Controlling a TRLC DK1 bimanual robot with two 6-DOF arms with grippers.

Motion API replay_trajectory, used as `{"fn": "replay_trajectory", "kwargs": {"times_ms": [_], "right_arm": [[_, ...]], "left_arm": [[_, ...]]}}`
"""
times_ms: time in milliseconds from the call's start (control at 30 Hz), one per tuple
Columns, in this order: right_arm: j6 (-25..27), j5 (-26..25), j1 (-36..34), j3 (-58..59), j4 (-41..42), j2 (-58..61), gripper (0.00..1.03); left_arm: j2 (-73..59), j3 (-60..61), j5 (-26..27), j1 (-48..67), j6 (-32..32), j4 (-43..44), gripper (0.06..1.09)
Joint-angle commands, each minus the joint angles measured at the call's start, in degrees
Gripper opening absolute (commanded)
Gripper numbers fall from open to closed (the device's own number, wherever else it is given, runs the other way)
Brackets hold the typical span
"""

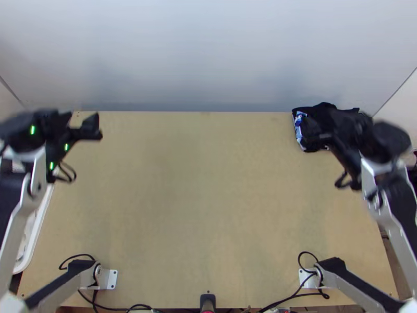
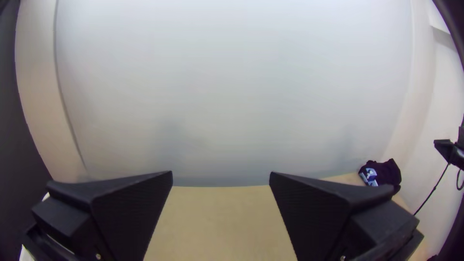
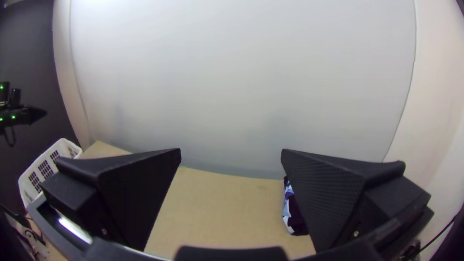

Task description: Fold the t-shirt

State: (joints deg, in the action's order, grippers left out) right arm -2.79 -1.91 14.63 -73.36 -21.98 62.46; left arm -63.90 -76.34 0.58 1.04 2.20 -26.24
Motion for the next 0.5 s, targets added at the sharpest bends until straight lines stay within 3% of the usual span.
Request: {"fn": "replay_trajectory", "kwargs": {"times_ms": [0,300,467], "right_arm": [[0.06,0.77,0.66,-18.83,-12.39,18.23,0.96],[-0.55,3.14,3.12,-34.83,-22.32,29.3,0.96],[-1.08,4.11,5.14,-40.37,-24.78,31.85,0.96]], "left_arm": [[-14.76,-16.13,-0.14,0.54,0.53,-5.84,1.03],[-26.28,-29.48,-6.03,-0.34,1.23,-16.21,1.03],[-26.98,-31.42,-6.29,-0.51,1.23,-17.44,1.03]]}}
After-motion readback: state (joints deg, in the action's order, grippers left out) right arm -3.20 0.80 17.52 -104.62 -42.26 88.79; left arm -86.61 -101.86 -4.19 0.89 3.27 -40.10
